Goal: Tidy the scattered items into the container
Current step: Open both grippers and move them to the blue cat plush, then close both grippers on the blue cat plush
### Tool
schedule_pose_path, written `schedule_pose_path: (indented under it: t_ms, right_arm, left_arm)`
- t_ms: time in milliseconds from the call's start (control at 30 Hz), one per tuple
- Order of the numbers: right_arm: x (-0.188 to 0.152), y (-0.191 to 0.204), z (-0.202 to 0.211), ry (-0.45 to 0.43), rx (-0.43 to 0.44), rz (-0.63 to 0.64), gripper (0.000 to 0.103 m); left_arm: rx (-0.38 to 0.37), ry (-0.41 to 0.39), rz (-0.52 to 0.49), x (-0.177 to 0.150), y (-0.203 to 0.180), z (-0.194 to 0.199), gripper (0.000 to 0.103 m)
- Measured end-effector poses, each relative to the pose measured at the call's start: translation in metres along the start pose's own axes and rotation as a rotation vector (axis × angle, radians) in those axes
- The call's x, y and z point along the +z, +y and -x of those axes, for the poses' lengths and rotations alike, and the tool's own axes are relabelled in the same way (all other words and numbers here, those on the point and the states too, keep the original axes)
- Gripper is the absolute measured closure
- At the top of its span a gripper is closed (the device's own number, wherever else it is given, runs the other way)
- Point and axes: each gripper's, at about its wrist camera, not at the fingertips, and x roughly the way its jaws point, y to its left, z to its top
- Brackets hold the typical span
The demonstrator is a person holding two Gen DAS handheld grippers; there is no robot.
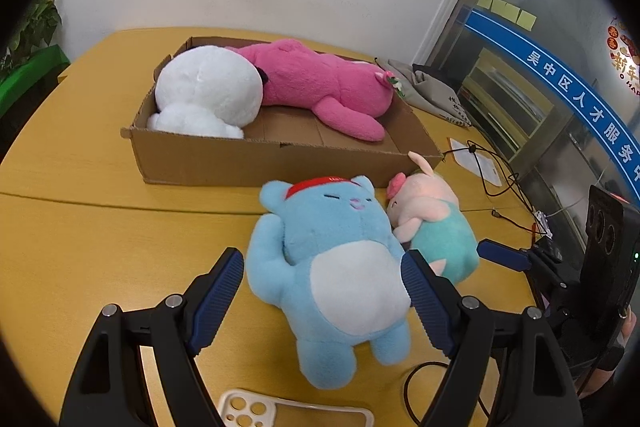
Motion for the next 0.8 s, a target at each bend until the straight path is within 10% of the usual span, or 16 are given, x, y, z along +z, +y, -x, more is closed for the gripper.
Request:
schedule_pose_path:
  t_ms: [500, 800]
  right_arm:
    - [-0.015, -0.014, -0.007, 0.007, 0.15, 0.072, 0.0]
    - [-0.01, 0.018, -0.059, 0.069, 0.184, 0.314, 0.0]
  left_arm:
    - [-0.046, 0.051, 0.015, 0.002, -0.008, -0.018, 0.022]
    - [-0.163, 0.235, -0.076, 0.011, 0.012, -0.097, 0.022]
